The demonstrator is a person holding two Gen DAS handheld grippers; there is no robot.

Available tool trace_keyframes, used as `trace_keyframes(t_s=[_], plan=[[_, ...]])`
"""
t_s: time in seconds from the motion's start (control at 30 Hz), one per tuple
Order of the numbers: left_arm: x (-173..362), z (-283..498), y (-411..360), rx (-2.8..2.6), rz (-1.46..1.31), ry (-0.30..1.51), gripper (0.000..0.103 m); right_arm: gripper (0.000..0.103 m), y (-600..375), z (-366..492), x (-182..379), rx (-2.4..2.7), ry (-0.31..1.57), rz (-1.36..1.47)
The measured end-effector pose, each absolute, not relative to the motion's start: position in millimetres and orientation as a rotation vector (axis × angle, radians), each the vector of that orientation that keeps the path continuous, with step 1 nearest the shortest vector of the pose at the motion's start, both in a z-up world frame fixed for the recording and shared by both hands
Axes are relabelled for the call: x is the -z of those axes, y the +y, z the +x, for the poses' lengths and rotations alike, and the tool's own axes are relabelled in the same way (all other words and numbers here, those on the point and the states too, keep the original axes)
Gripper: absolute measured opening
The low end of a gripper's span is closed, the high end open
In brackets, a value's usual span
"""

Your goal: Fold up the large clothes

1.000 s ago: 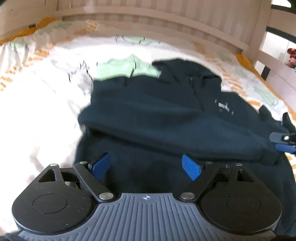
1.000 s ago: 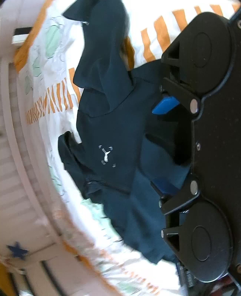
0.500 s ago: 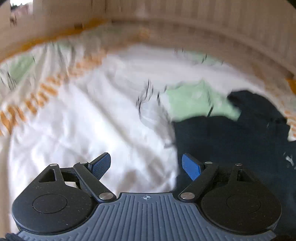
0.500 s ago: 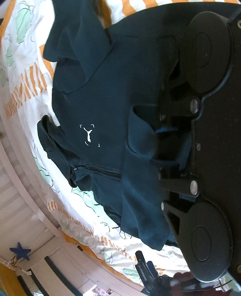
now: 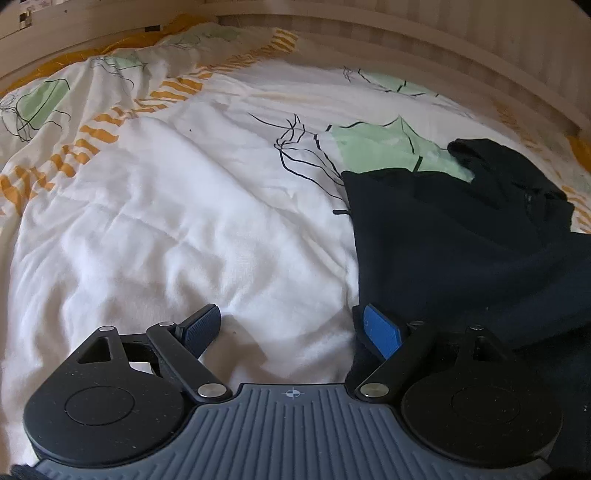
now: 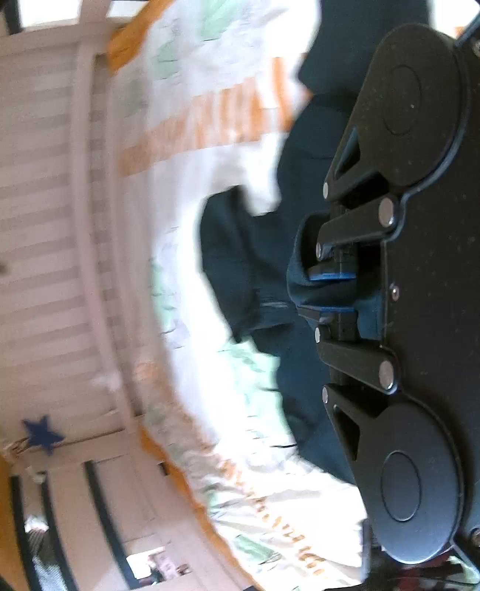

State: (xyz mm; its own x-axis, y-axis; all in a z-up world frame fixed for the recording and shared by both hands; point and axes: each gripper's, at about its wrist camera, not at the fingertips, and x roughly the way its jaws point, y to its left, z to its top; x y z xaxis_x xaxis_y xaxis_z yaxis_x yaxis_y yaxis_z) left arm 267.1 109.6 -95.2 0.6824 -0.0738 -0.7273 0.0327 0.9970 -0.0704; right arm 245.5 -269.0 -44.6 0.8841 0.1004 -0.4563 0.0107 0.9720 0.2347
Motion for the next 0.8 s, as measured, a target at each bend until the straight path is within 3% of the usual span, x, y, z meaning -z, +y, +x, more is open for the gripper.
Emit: trace_keyframes(t_s=[0.17, 0.27, 0.37, 0.53, 0.57, 0.63, 0.8], plan=[[93, 266, 109, 0.048, -0.056, 0.803, 0.085, 0.023, -283, 252, 88, -0.029, 0.631, 0.255], [82, 263, 110, 0.038, -0.070, 0.772, 0.084, 0.039, -287, 250, 126, 0.015, 0.779, 0.253], [66, 261, 103, 0.071, -0.067, 0.731, 0.084, 0.040, -299, 235, 136, 0.011, 0.748, 0.348], [51, 262, 71, 0.170, -0.030, 0.720, 0.084, 0.055, -306, 239, 133, 0.002, 0.729, 0.427], [51, 262, 64, 0.183, -0.028, 0.723, 0.084, 0.054, -305, 240, 132, 0.004, 0.726, 0.424], [49, 264, 50, 0.206, -0.024, 0.724, 0.084, 0.011, -299, 241, 130, 0.013, 0.715, 0.378], [50, 269, 25, 0.224, -0.015, 0.690, 0.084, 0.008, -293, 240, 110, 0.055, 0.587, 0.262]])
